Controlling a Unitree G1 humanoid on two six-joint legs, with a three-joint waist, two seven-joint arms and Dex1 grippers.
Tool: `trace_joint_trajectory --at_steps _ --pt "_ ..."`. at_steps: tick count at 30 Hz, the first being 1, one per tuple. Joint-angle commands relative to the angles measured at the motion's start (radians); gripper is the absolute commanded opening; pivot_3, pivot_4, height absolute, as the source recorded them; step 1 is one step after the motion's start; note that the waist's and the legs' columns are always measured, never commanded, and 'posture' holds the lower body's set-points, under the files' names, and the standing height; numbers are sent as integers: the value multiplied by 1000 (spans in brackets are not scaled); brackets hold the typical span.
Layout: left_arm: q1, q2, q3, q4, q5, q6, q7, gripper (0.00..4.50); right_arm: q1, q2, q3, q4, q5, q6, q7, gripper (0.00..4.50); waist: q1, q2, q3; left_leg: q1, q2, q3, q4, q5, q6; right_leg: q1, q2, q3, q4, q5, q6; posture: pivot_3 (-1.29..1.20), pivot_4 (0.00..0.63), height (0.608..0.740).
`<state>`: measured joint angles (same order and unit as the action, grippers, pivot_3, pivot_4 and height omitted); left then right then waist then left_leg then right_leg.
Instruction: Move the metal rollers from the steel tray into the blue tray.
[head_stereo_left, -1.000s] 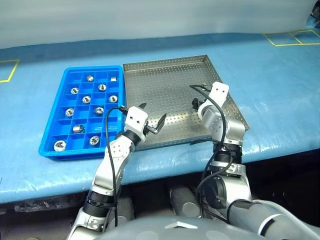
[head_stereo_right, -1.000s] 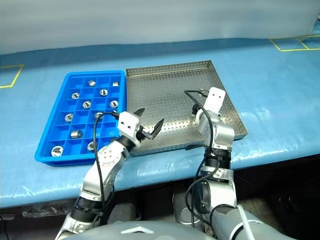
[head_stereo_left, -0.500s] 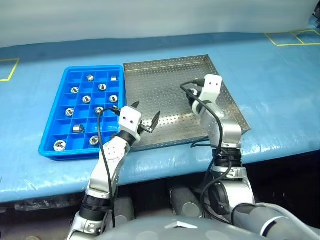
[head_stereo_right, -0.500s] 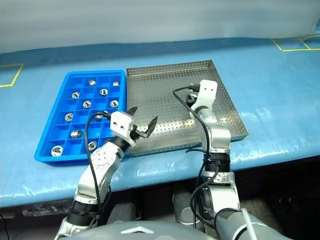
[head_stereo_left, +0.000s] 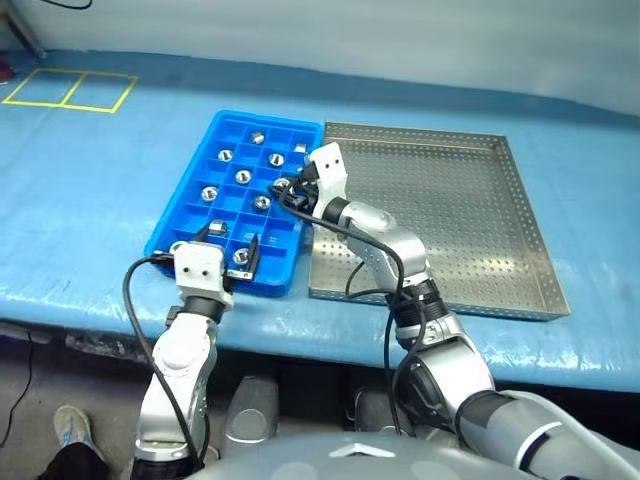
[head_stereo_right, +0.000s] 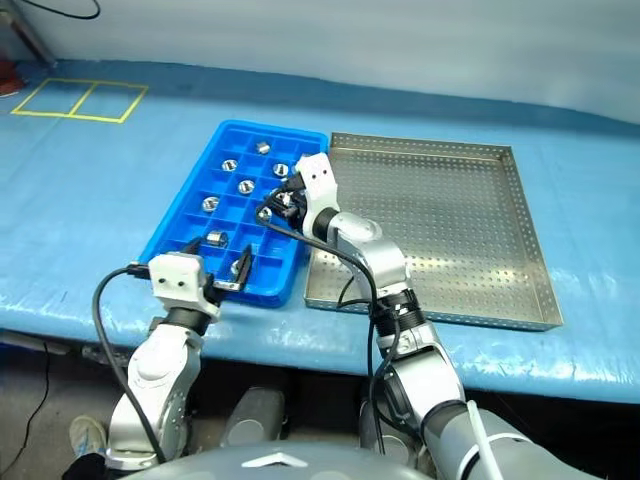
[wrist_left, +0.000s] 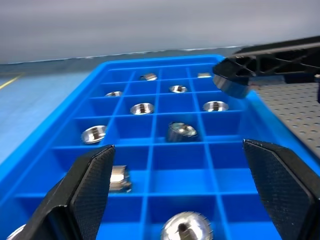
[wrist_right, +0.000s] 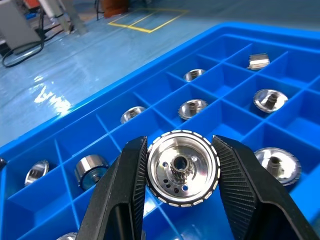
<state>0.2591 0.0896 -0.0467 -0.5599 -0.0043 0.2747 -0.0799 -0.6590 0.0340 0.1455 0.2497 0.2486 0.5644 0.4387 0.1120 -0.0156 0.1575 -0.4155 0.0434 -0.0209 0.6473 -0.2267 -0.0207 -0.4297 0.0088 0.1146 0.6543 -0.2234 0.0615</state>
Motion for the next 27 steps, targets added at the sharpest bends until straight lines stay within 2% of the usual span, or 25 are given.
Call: trace_joint_trajectory --at_steps 1,5,11,22,24,27 --pt "7 -7 4 -63 7 -13 17 4500 -24 -44 15 -58 -8 53 25 1694 17 0 0 0 0 0 0 0 0 0 0 0 0 0 0 444 150 740" --pt "4 -9 -11 -54 10 -13 18 4500 -26 -96 33 -100 -16 113 40 1694 38 0 0 -1 0 0 0 0 0 -1 0 -1 -1 0 0 426 150 740" --pt "-30 -5 -28 -29 5 -8 6 4500 2 -190 106 -197 5 232 140 1694 41 0 0 -3 1 0 -3 0 -1 -1 1 -1 -6 1 1 394 150 740" --pt "-61 8 -24 -19 0 3 -15 4500 46 -191 158 -234 -10 248 157 1694 38 0 0 -3 1 0 -2 -1 -1 1 0 -2 -10 2 2 367 150 740" --pt "-63 10 -23 -20 -1 5 -16 4500 47 -197 166 -229 -24 245 148 2447 38 0 0 -3 1 0 -1 -1 -1 1 0 -2 -10 2 2 365 150 740" --pt "-78 15 -27 -16 -3 7 -23 4500 64 -200 154 -241 -38 183 132 3309 39 0 0 -3 1 -1 -1 -1 -1 1 0 -2 -10 2 2 353 150 740"
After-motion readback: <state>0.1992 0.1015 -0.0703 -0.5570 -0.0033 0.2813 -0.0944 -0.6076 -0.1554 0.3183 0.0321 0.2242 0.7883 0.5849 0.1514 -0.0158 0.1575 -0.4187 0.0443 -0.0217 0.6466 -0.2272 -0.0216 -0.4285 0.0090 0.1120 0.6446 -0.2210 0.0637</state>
